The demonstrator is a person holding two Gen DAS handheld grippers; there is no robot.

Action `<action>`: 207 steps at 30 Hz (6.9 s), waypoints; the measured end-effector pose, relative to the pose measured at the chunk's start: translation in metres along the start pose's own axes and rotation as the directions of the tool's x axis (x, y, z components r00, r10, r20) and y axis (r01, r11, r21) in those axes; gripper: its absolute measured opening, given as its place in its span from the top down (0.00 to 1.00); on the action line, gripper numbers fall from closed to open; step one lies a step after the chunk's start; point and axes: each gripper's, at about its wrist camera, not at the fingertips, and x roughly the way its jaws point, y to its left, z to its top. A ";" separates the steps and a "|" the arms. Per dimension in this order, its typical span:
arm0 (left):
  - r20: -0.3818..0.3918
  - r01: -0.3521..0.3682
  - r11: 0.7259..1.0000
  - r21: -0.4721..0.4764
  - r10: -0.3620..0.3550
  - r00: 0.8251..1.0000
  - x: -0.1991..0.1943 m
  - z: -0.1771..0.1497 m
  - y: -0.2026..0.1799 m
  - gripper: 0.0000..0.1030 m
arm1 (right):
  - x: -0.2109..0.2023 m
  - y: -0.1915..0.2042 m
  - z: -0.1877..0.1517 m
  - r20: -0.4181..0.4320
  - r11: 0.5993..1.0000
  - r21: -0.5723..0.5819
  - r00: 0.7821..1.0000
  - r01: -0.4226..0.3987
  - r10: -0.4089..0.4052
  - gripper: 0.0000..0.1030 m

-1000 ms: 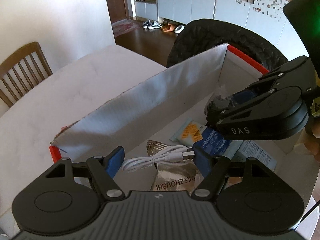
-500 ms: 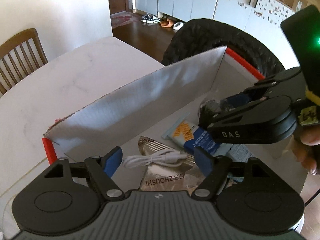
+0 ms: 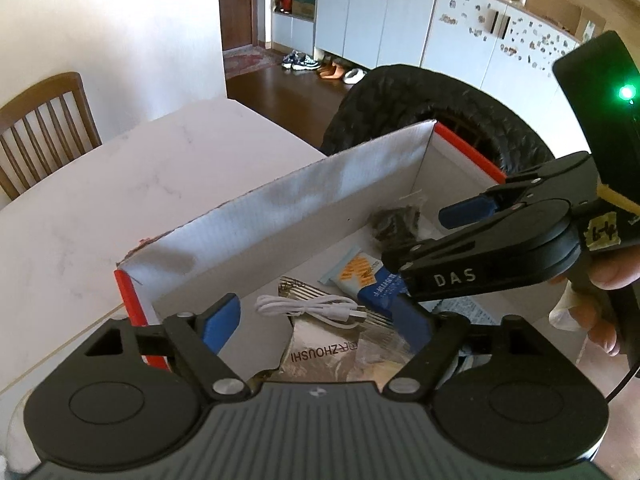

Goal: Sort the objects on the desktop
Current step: 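Lower the black seed bag into the box and open the right tool, then withdraw both tools from the box back over the table, then grasp the orange bread plush with right tool while left grasps white bread bag, then carry the white bread bag and orange plush toward the red box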

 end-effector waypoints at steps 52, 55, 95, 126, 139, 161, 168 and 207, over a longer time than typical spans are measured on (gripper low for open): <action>0.192 -0.022 0.997 -0.076 0.036 0.981 -0.160 -0.106 0.098 0.00 | -0.111 0.131 -0.010 0.210 0.990 -0.034 0.967 -0.139 0.144 0.23; 0.196 -0.028 0.996 -0.083 0.044 0.980 -0.169 -0.117 0.112 0.00 | -0.109 0.154 -0.008 0.203 0.987 -0.057 0.967 -0.148 0.157 0.23; 0.129 -0.277 0.922 -0.271 0.320 0.938 -0.161 -0.210 0.256 0.00 | -0.003 0.371 0.065 0.046 0.922 -0.267 0.952 -0.280 0.303 0.22; 0.059 -0.329 0.914 -0.239 0.352 0.934 -0.103 -0.215 0.278 0.01 | 0.092 0.478 0.093 -0.002 0.873 -0.452 0.979 -0.183 0.204 0.19; 0.044 -0.321 0.913 -0.252 0.342 0.939 -0.095 -0.221 0.284 0.27 | 0.106 0.475 0.088 -0.039 0.867 -0.462 0.980 -0.189 0.193 0.22; 0.084 -0.298 0.934 -0.196 0.319 0.944 -0.114 -0.218 0.273 0.68 | 0.061 0.414 0.081 -0.009 0.916 -0.347 0.977 -0.202 0.212 0.32; 0.092 -0.288 0.940 -0.185 0.308 0.947 -0.127 -0.219 0.258 0.69 | 0.030 0.375 0.062 0.000 0.922 -0.324 0.975 -0.212 0.224 0.32; 0.256 -0.041 0.993 0.111 0.011 0.967 -0.189 -0.100 0.086 0.69 | -0.126 0.172 -0.025 0.108 0.987 -0.098 0.984 -0.129 0.140 0.32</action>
